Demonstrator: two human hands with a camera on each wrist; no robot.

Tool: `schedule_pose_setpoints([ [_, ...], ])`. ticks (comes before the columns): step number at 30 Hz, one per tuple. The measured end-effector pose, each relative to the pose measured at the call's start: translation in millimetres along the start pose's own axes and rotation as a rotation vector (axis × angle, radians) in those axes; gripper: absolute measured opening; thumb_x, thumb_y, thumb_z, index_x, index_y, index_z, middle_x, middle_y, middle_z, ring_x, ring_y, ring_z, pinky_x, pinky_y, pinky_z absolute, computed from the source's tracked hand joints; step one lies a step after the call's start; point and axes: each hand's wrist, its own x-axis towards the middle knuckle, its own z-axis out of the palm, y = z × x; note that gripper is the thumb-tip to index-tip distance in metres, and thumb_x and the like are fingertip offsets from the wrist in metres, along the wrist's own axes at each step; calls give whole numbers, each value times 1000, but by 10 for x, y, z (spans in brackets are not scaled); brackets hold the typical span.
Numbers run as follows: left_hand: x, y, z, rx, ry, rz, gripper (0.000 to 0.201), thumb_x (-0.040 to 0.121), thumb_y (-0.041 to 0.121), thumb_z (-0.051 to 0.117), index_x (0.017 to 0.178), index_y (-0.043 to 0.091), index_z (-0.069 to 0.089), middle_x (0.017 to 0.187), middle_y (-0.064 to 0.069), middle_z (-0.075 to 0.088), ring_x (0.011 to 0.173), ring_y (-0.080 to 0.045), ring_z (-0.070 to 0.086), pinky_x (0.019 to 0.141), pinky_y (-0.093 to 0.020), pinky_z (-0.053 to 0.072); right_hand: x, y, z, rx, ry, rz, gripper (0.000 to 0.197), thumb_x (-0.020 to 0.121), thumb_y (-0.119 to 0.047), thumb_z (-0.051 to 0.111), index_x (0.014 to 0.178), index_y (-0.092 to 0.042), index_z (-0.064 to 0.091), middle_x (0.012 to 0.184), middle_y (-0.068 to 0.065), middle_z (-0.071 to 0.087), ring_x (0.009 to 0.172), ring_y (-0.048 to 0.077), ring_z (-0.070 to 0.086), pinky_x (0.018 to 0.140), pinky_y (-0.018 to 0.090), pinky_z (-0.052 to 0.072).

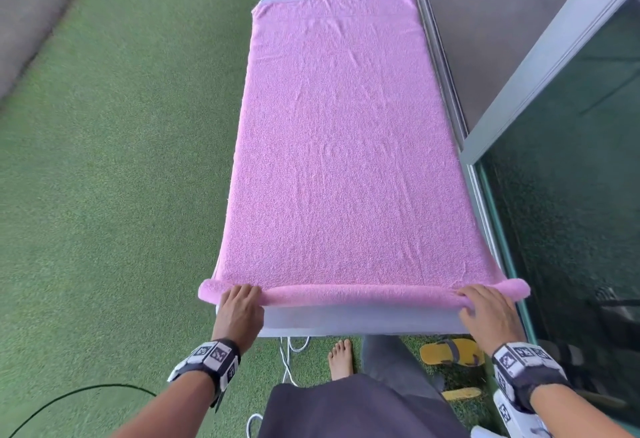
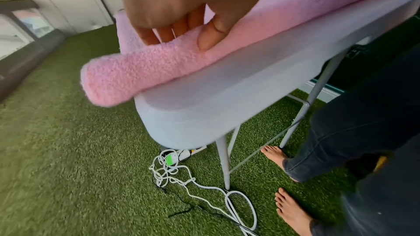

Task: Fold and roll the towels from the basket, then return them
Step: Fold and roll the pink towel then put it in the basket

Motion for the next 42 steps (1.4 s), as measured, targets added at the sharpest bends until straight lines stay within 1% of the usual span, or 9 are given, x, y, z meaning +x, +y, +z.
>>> schedule_pose_setpoints([
  [5, 199, -48, -29, -10, 50, -5, 21, 89, 11, 37, 79, 26, 48, 71, 8, 51, 60, -10, 46, 61, -34, 50, 324, -33, -158, -33, -132, -42, 14, 85, -24, 58, 95, -34, 59, 104, -19, 65, 90, 9, 55, 90, 37, 39],
  [8, 224, -113, 142, -11, 112, -88, 44, 81, -15, 43, 117, 3, 59, 113, -16, 65, 102, -30, 63, 91, -50, 51, 447, 47, -137, 148, 96, -71, 41, 84, -4, 64, 121, -22, 64, 122, -2, 64, 110, 23, 60, 98, 49, 44],
  [12, 12, -14, 294, 24, 84, -16, 59, 82, -4, 27, 140, 3, 37, 143, -17, 41, 135, -31, 36, 117, -40, 19, 210, 73, 149, 162, 78, -142, 55, 89, -17, 64, 140, -19, 45, 147, 1, 41, 138, 25, 37, 113, 50, 27],
  [16, -44, 41, 284, 44, 54, 15, 56, 75, 2, 58, 130, 0, 50, 135, -15, 52, 126, -34, 49, 116, -39, 23, 41, 128, 308, 34, -31, -118, 69, 77, -17, 75, 139, -21, 46, 145, 0, 44, 136, 22, 39, 112, 48, 27],
  [21, 348, 85, -50, 46, 49, 9, 23, 65, 7, 78, 82, 14, 64, 84, 3, 59, 74, -14, 54, 74, -34, 52, 410, -39, -38, -25, -49, -73, 25, 75, -17, 72, 95, -29, 62, 101, -11, 61, 102, 17, 60, 94, 39, 42],
  [28, 384, 6, 26, 119, 49, 42, 59, 71, 8, 79, 125, 0, 57, 122, -20, 62, 113, -35, 60, 99, -49, 36, 483, -86, -53, 24, -51, -164, 53, 87, -18, 66, 137, -17, 49, 141, -4, 48, 132, 21, 45, 113, 41, 28],
  [34, 365, 11, -133, 20, -70, -19, 15, 72, 11, 73, 85, 14, 65, 84, 2, 63, 75, -14, 55, 77, -44, 54, 490, -164, -144, -67, -129, -94, 21, 81, -17, 61, 96, -32, 57, 97, -13, 54, 104, 16, 56, 96, 35, 37],
  [39, 387, 28, 0, 65, 54, -44, 39, 90, 7, 47, 128, -4, 51, 127, -23, 54, 119, -39, 53, 104, -54, 36, 580, -133, -141, 127, -62, -147, 43, 99, -28, 45, 142, -26, 41, 146, -13, 36, 137, 10, 33, 117, 42, 21],
  [42, 167, 86, 66, 58, -55, 34, 63, 74, 23, 75, 128, -2, 54, 126, -21, 59, 120, -38, 54, 102, -50, 34, 312, -66, 25, 31, -210, -154, 64, 92, -33, 57, 147, -31, 25, 150, -17, 21, 143, 9, 21, 119, 39, 13],
])
